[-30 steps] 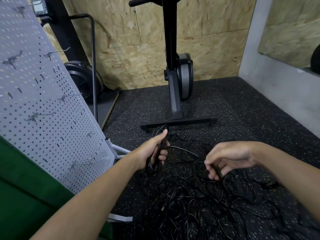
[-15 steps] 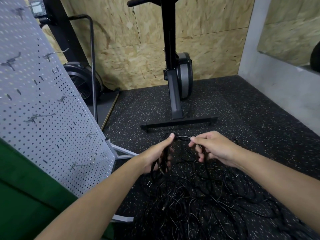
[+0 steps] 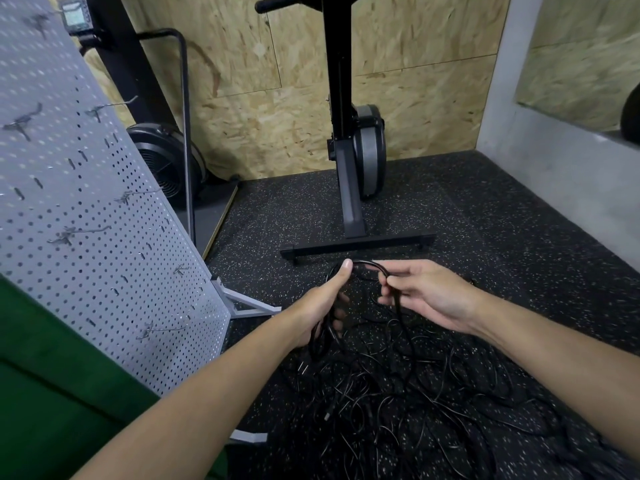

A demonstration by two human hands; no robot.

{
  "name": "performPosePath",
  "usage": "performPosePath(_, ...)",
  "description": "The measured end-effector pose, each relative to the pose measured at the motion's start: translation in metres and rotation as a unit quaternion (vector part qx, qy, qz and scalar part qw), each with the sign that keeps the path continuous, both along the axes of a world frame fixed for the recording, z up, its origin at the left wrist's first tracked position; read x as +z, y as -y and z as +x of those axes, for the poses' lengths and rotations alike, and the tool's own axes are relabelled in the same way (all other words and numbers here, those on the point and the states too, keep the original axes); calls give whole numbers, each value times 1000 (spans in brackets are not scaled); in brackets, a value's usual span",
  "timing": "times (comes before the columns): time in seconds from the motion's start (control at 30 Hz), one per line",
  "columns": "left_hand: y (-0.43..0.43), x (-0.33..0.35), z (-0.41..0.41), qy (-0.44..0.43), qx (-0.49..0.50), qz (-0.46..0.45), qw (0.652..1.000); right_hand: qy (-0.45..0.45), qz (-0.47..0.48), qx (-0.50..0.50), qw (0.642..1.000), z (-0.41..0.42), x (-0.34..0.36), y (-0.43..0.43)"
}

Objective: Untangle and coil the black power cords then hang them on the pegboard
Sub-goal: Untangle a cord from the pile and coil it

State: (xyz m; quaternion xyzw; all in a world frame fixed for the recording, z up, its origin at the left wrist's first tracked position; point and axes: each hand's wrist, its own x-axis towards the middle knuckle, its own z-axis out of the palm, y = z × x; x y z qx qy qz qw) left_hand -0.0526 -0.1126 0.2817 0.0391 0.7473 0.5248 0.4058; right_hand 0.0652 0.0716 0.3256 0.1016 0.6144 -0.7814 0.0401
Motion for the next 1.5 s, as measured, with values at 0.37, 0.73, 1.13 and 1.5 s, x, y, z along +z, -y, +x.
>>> performPosePath(0.37,-11,25,22,3,-73,89,993,-56,23,-28,998,0,-2,21)
performPosePath(0.73,-17,28,24,35,-2,203,979,-38,139,4,990,-2,-5,32)
performPosePath(1.13,2,37,1,-18,111,274,955,54,368,243,896,11,-24,5)
performPosePath(1.5,1,34,16,-51,36,256,965,13,388,273,880,11,-12,36)
